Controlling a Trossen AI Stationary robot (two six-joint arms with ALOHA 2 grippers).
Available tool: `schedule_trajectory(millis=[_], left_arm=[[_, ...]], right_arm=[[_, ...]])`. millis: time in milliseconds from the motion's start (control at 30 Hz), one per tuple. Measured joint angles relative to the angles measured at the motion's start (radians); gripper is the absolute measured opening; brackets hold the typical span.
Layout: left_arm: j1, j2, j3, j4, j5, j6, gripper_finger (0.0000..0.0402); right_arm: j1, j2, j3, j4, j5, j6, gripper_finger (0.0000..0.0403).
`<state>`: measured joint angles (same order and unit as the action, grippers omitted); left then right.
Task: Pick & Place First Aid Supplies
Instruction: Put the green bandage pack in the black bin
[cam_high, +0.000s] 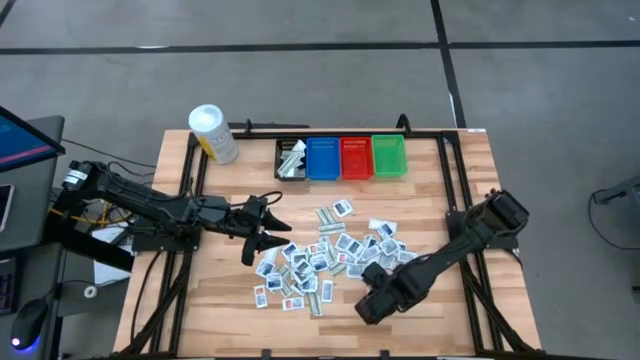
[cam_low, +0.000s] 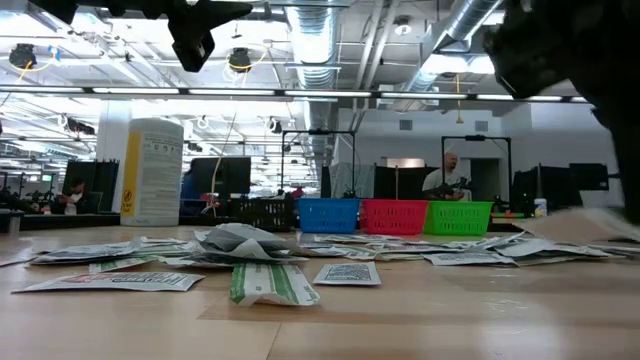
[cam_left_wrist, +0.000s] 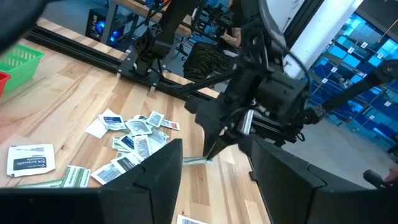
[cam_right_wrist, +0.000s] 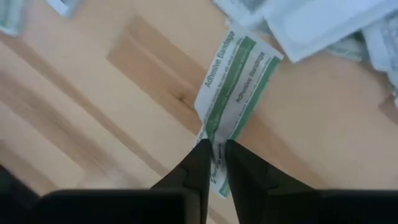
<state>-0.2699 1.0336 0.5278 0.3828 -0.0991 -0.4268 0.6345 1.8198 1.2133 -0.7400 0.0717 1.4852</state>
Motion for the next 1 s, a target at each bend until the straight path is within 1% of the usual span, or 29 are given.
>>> schedule_trajectory(millis=[67,233,367,567,767,867,1000], left_arm=[[0.0,0.0,0.0,0.0,0.0,0.0,0.0195],[0.0,0.0,0.0,0.0,0.0,0.0,0.0195],[0.0,0.0,0.0,0.0,0.0,-0.002,0.0195],[0.0,0.0,0.0,0.001,0.0,-0.053,0.0195],[0.0,0.0,0.0,0.003,0.006,-0.08,0.0195],[0.0,0.0,0.0,0.005,0.034,-0.088,0.0195],[0.0,0.0,0.0,0.004,0.077,-0.142,0.0195]], right_arm=[[0.0,-0.027,0.0,0.011,0.003,-0.005,0.0034],[-0.001,-0.085,0.0,0.065,0.002,-0.078,0.0017],[-0.015,-0.12,0.001,0.138,0.004,-0.164,0.0009],[-0.049,-0.147,0.001,0.269,0.004,-0.303,0.0008],[-0.112,-0.152,0.003,0.395,0.007,-0.456,0.0008],[-0.156,-0.152,0.003,0.469,0.006,-0.538,0.0008],[-0.223,-0.152,0.003,0.577,0.003,-0.646,0.0008]])
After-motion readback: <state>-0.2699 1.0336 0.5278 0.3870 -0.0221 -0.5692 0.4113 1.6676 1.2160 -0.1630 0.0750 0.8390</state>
